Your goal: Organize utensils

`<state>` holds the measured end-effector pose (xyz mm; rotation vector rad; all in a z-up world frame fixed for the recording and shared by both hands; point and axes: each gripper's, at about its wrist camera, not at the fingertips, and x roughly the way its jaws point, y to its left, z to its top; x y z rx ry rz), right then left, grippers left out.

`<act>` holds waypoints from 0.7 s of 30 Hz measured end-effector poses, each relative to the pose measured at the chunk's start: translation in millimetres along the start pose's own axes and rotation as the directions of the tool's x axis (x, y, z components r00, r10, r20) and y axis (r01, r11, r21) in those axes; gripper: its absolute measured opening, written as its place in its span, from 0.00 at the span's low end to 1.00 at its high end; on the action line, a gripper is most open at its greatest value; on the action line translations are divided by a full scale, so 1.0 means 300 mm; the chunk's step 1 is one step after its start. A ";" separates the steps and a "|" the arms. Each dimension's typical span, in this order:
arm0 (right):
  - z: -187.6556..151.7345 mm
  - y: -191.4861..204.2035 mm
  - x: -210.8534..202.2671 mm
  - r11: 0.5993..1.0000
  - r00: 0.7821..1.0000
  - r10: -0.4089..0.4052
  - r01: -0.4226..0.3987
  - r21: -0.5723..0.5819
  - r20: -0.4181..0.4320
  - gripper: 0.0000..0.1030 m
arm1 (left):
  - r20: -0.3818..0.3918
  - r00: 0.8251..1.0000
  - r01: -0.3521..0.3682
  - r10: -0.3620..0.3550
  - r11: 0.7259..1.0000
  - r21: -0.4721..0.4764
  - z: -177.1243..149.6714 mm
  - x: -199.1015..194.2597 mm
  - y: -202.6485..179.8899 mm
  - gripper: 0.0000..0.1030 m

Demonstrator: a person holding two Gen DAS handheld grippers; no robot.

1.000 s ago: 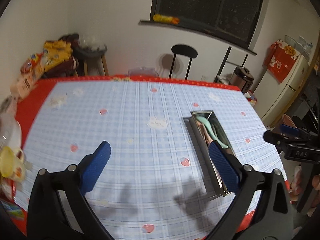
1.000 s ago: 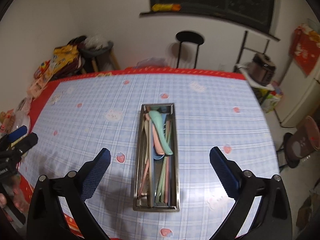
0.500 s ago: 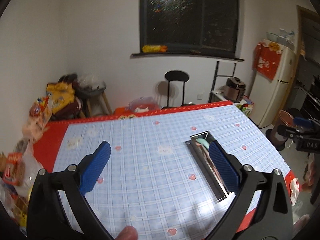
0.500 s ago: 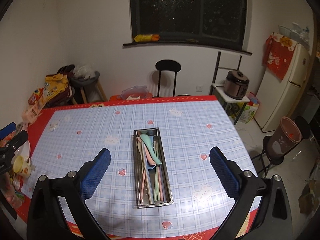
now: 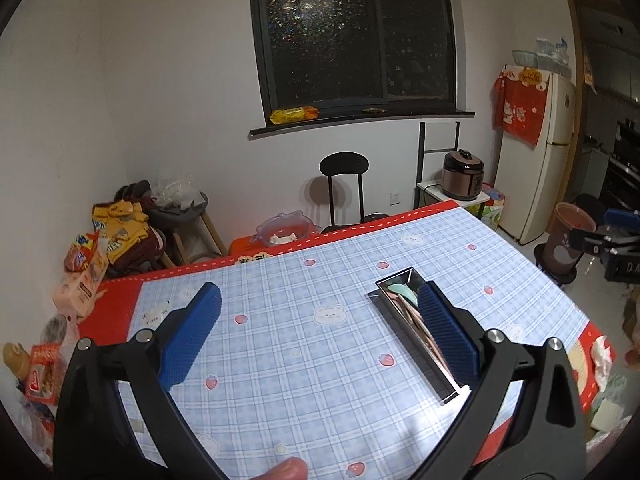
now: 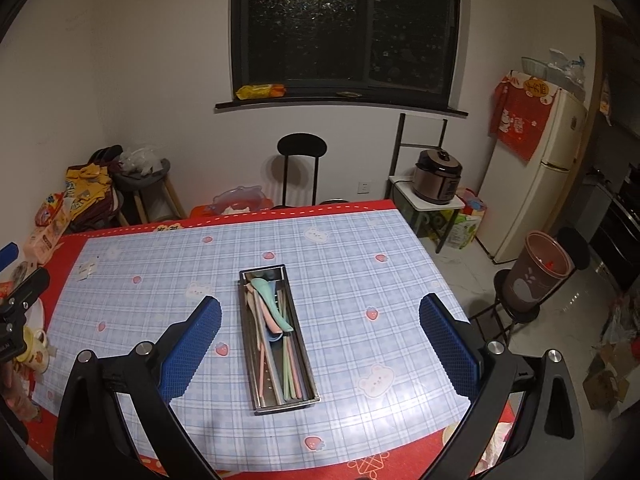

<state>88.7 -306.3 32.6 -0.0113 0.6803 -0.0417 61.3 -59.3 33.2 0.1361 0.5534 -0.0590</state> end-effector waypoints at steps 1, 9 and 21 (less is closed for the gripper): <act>0.001 0.000 -0.001 1.000 1.000 -0.004 0.004 0.001 0.001 0.94 | -0.004 1.000 0.005 -0.005 1.000 0.005 -0.001 0.003 -0.007 0.94; -0.002 -0.008 -0.002 1.000 1.000 -0.021 0.021 0.018 -0.008 0.94 | -0.013 0.998 0.064 -0.065 0.998 -0.013 0.008 0.015 -0.018 0.94; 0.001 -0.016 0.003 0.999 0.999 -0.034 0.034 0.027 -0.020 0.94 | -0.024 0.995 0.091 -0.093 0.995 -0.051 0.025 0.031 -0.009 0.94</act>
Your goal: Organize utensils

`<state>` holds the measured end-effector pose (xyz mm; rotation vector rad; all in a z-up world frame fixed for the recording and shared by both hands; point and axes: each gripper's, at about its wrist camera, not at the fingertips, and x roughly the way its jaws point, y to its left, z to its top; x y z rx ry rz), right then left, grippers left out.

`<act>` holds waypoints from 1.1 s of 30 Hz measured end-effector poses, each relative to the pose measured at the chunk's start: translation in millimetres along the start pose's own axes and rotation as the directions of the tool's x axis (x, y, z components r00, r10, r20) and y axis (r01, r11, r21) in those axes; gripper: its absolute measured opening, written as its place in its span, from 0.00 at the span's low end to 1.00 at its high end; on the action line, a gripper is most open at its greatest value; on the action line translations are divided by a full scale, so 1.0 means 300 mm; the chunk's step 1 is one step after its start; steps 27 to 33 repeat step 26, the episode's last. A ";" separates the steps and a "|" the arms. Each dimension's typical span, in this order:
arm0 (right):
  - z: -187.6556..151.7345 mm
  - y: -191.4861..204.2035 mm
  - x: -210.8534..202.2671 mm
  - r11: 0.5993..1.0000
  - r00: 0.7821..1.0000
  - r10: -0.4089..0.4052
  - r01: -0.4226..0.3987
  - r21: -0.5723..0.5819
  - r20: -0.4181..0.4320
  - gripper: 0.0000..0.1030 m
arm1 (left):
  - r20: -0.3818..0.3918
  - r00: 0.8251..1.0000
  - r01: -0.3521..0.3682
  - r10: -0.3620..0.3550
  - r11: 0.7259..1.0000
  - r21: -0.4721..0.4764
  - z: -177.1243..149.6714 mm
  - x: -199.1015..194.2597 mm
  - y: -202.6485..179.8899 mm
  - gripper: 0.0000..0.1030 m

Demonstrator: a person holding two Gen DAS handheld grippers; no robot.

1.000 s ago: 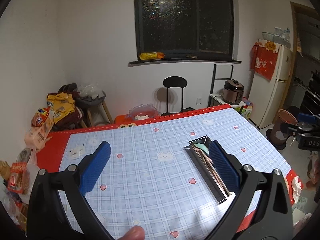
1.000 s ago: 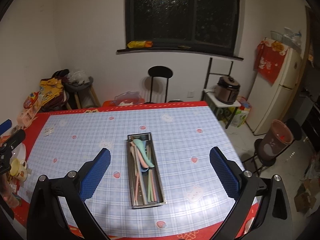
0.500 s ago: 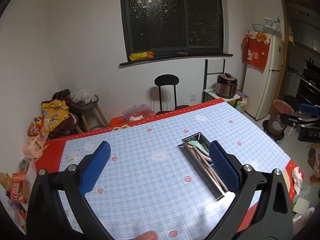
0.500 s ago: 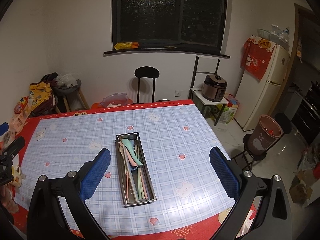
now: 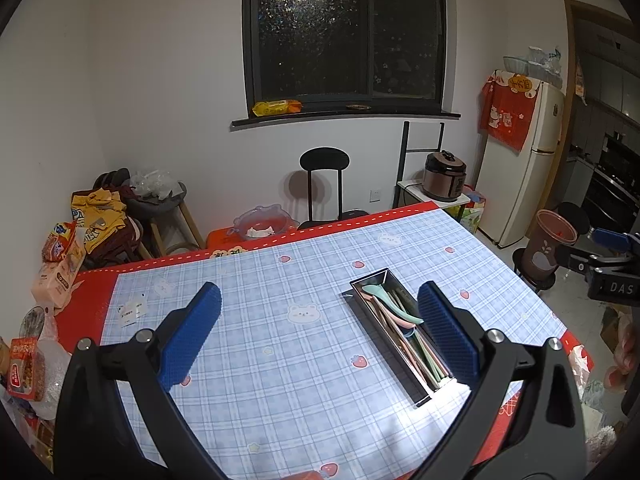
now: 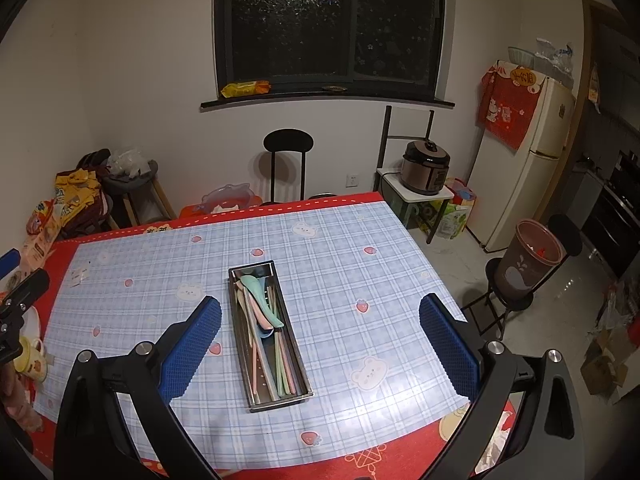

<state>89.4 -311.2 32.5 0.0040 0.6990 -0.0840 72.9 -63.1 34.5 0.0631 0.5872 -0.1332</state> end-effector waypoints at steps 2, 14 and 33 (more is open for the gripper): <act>0.001 0.001 -0.004 1.000 1.000 -0.004 0.004 -0.005 0.007 0.94 | 0.001 1.000 0.001 -0.001 1.000 -0.003 0.003 -0.001 0.001 0.94; -0.001 -0.012 -0.028 1.000 0.999 -0.012 0.012 0.005 0.043 0.94 | 0.019 1.000 0.025 -0.025 1.000 -0.012 0.011 -0.024 0.005 0.94; -0.001 -0.008 -0.033 1.000 0.998 -0.012 0.012 -0.002 0.054 0.94 | 0.022 0.999 0.032 -0.032 0.999 -0.024 0.024 -0.030 0.001 0.94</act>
